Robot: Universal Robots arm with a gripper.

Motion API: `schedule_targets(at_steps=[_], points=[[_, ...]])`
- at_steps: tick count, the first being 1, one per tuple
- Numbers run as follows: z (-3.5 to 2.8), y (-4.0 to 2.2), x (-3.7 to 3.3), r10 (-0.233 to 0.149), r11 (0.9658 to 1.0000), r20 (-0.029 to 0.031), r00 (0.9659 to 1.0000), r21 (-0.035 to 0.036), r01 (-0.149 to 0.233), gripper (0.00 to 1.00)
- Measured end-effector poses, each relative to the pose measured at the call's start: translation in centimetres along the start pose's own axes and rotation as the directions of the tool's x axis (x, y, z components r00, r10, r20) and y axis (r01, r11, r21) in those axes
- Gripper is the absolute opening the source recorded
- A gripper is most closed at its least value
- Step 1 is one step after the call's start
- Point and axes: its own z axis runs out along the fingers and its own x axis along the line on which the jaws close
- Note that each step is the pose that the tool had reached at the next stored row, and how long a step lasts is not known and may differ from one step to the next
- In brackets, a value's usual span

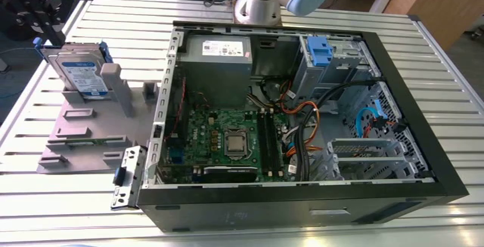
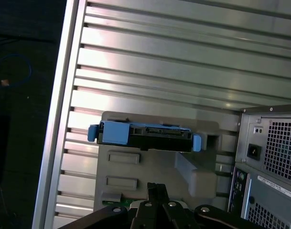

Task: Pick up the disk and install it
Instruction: 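Pick up the disk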

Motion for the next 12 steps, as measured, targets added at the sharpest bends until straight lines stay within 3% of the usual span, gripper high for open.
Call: schedule_targets(at_steps=[12], points=[[0.0,0.0,0.0,-0.01,1.0,-0.0001,1.0,-0.0003,0.01,0.11]])
